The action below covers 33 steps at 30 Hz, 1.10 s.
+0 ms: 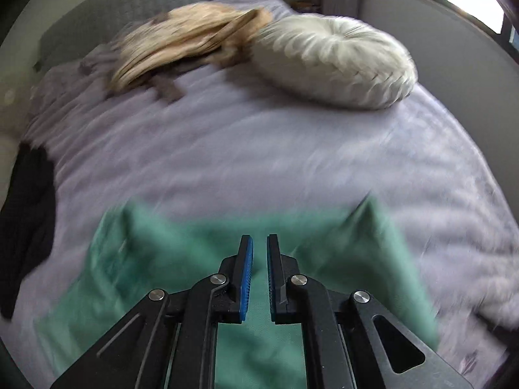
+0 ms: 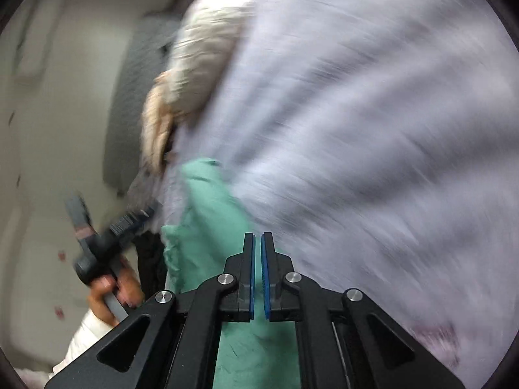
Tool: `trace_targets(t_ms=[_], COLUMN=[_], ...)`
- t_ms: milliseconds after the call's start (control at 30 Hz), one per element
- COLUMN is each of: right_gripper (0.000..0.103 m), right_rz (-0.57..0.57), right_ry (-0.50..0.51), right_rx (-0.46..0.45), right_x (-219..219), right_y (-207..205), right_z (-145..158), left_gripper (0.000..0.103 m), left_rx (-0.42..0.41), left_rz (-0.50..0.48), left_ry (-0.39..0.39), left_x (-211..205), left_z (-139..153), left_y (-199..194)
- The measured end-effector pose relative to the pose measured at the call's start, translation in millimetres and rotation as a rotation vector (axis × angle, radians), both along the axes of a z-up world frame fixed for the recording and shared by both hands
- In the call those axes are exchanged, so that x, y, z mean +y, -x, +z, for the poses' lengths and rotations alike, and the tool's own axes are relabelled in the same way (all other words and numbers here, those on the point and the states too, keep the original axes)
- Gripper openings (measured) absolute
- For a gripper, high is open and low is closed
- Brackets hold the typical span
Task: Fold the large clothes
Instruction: 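Fold the jacket side over with the left tool while the right tool holds the hem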
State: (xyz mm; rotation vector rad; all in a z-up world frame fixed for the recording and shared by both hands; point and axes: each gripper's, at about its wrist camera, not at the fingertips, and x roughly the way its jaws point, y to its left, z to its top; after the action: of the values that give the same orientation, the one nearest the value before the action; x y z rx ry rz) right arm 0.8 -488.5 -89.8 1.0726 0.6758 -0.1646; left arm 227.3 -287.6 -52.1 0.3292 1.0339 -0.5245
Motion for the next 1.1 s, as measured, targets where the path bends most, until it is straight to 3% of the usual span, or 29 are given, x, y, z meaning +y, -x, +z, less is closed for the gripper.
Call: trace_targets(t_ms=[200, 367, 433, 533, 667, 800, 900, 1000, 1100], right_gripper=[0.006, 0.006, 0.003, 0.001, 0.004, 0.006, 0.006, 0.006, 0.006], right_rz=[0.282, 0.301, 0.253, 0.171, 0.078, 0.151, 0.255, 0.351, 0.336], right_ry=[0.103, 0.223, 0.224, 0.160, 0.142, 0.121, 0.165, 0.226, 0.260], right_rx=[0.035, 0.125, 0.154, 0.169, 0.195, 0.188, 0.182, 0.216, 0.343], right_x=[20.1, 13.1, -3.3, -28.3, -44.5, -27.7, 4.7, 40.5, 46.6], right_y=[-124.1, -170.2, -167.6, -153.9, -125.2, -94.8, -78.1, -67.9, -57.8], right_z=[-1.6, -26.9, -40.5, -54.3, -38.5, -16.5, -2.5, -7.6, -33.2], left_gripper=[0.009, 0.009, 0.009, 0.009, 0.009, 0.009, 0.009, 0.009, 0.009], left_rx=[0.029, 0.088, 0.069, 0.057, 0.064, 0.050, 0.054, 0.091, 0.090], left_rz=[0.171, 0.257, 0.243, 0.226, 0.269, 0.264, 0.262, 0.301, 0.341], left_ry=[-0.066, -0.075, -0.036, -0.049, -0.040, -0.041, -0.093, -0.119, -0.128], left_x=[81.5, 129.6, 135.8, 134.8, 142.2, 159.1, 169.5, 181.5, 193.6], left_z=[-34.7, -67.0, -69.2, -71.8, -56.4, -40.6, -50.8, -71.4, -80.2], left_y=[28.7, 42.4, 44.2, 38.7, 32.6, 44.8, 56.2, 61.2, 64.7])
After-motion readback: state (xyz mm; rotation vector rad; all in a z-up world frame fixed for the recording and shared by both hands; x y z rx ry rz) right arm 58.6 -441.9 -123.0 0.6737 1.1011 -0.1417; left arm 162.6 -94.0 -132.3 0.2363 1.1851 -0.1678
